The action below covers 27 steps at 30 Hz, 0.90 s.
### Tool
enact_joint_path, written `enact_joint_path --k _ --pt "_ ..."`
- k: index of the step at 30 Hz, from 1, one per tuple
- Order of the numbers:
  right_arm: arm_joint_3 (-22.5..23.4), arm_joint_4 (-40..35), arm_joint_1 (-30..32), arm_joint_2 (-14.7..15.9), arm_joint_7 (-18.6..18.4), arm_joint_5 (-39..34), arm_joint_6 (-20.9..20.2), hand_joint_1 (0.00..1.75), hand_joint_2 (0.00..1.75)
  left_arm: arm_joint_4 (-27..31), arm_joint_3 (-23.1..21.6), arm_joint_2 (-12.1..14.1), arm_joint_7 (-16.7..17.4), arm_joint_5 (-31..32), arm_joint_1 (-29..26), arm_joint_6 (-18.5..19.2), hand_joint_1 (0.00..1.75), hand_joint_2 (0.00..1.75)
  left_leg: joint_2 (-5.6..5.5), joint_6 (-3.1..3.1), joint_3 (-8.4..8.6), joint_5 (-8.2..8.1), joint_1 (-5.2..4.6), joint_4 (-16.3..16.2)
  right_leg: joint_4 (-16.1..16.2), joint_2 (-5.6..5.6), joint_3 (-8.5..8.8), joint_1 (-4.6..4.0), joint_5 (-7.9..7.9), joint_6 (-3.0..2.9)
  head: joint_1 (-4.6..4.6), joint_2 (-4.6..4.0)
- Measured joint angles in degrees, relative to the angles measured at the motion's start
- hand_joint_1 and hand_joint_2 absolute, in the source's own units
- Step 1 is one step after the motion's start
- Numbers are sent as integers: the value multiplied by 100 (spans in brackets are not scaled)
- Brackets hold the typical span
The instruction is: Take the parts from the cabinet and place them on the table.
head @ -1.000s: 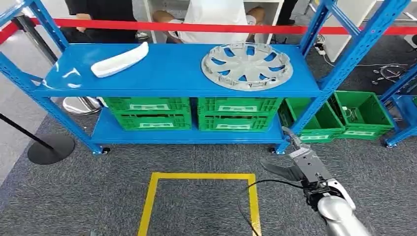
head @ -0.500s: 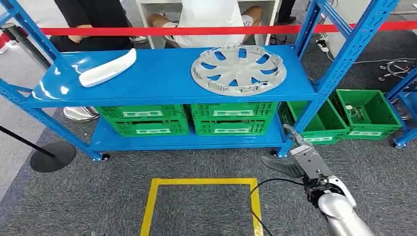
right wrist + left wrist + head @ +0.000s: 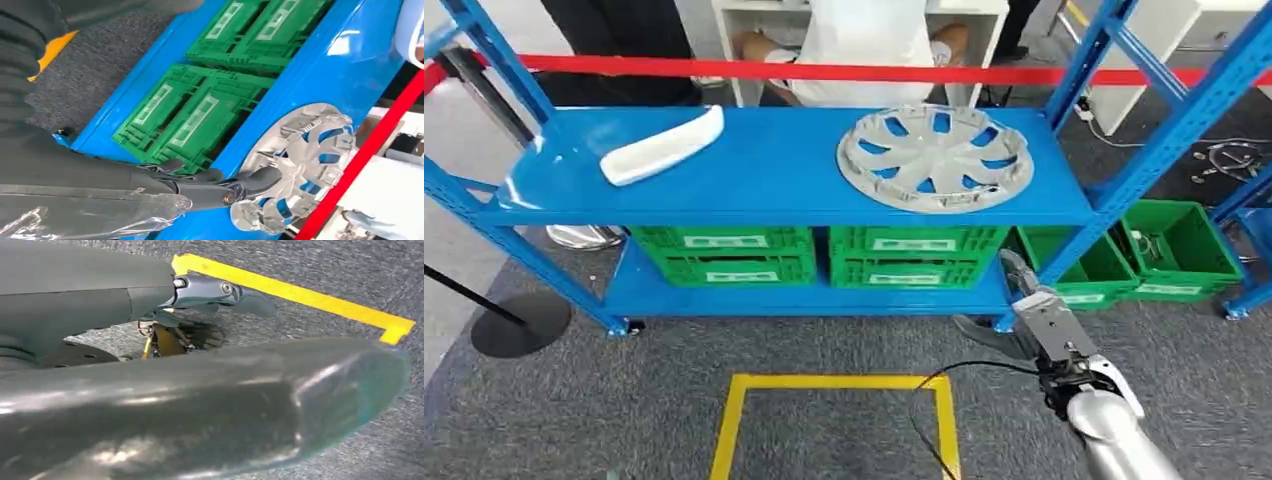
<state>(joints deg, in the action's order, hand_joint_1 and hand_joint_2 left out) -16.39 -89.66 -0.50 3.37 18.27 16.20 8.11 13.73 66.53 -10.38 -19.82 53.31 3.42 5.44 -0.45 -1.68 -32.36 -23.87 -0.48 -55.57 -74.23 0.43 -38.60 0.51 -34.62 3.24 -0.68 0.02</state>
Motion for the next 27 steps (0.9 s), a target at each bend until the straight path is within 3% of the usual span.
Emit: enact_joint_path --k 1,2,3,5,6,7,9,11,12,13,14,15,16,17,18,19,21,22,23,25,27 --pt "0 7 16 -2 4 -37 -4 0 0 0 0 -2 0 0 -12 -2 0 0 -3 -2 34 -33 -5 0 -160 0 -176 0 -16 1 -7 0" --pt "0 7 25 -2 17 -61 -11 0 0 0 0 -2 2 0 -19 -7 0 0 -9 1 82 -69 -9 -1 -51 0 -205 0 129 2 0 0" --pt "2 7 26 -2 24 -72 -15 0 0 0 0 -2 2 0 -20 -7 0 0 -15 10 145 -112 -9 -1 277 0 -116 -2 395 -12 -7 0" --pt "2 7 24 -2 33 -107 -35 0 0 0 0 -4 2 0 -13 -7 0 0 -21 41 298 -211 -9 -1 1286 -2 259 -1 1065 -48 -7 0" --pt "4 9 22 -2 37 -118 -39 0 0 0 0 -4 2 0 -13 -7 0 0 -20 74 323 -261 -19 -1 1596 -18 351 -5 1238 -54 -7 0" --pt "4 17 15 -2 42 -142 -55 0 0 0 0 0 2 0 -3 -7 0 0 -29 100 345 -279 -33 -22 1605 -30 335 -19 984 -115 0 0" --pt "15 20 27 -2 57 -155 -63 0 0 2 0 -2 2 2 -9 -7 0 0 -9 190 355 -285 -28 -43 1610 -4 344 -40 1105 -205 0 0" --pt "15 20 27 -13 70 -160 -79 0 0 7 0 4 2 2 -1 -7 0 0 0 247 354 -318 -35 -137 1625 36 453 7 1104 -244 5 2" --pt "18 20 19 -20 74 -160 -79 0 0 7 0 -2 2 2 17 -7 0 0 2 283 225 -341 -32 -369 1631 35 496 17 1083 -270 22 0" --pt "26 20 12 -20 77 -162 -79 0 0 7 0 -2 2 2 28 -7 0 0 2 323 2 -465 -14 -716 1635 42 516 19 1052 -296 50 0" --pt "28 22 8 -20 77 -162 -79 0 0 7 0 -2 2 2 32 -7 0 0 2 351 -213 -621 3 -1045 1635 56 526 19 1032 -311 39 0" --pt "28 22 17 -20 77 -162 -81 0 0 7 0 0 2 2 33 -7 0 0 2 376 -539 -858 16 -1517 1634 81 546 18 999 -316 44 0" --pt "28 22 24 -20 76 -162 -83 0 0 7 0 0 2 2 18 -7 0 0 2 391 -759 -961 22 -1781 1633 112 569 19 972 -314 46 0" --pt "31 26 25 -20 76 -162 -83 0 0 7 0 0 2 2 6 -7 0 0 2 397 -881 -925 30 -1835 1633 145 602 19 940 -312 44 0" --pt "33 31 23 -20 77 -162 -83 0 0 7 0 0 2 2 3 -4 0 0 1 387 -882 -726 33 -1678 1633 188 650 18 903 -306 42 0" --pt "33 31 21 -20 77 -162 -89 0 0 7 0 2 2 2 5 -4 0 0 1 370 -772 -409 33 -1321 1633 204 710 19 863 -298 46 0" --pt "33 31 19 -22 85 -162 -96 0 0 7 0 2 2 2 13 0 0 0 1 330 -409 244 33 -387 1639 224 835 21 771 -279 48 0" --pt "35 31 16 -22 94 -162 -96 0 0 7 -2 0 2 2 17 0 0 0 -3 313 -335 321 26 -124 1629 242 862 2 724 -245 48 0" --pt "35 28 14 -22 101 -162 -96 0 0 7 -2 0 2 2 38 2 0 0 0 274 -303 73 19 -33 1633 263 842 -8 700 -203 70 0" --pt "35 29 21 -22 105 -159 -100 0 0 7 -2 -2 2 2 31 2 0 0 -3 192 -290 160 9 -9 1627 257 894 -7 714 -119 63 0" --pt "35 20 20 -24 109 -157 -98 0 0 7 -4 -11 2 0 24 2 0 0 -7 127 -163 159 38 4 1631 224 928 -4 632 -74 59 2"
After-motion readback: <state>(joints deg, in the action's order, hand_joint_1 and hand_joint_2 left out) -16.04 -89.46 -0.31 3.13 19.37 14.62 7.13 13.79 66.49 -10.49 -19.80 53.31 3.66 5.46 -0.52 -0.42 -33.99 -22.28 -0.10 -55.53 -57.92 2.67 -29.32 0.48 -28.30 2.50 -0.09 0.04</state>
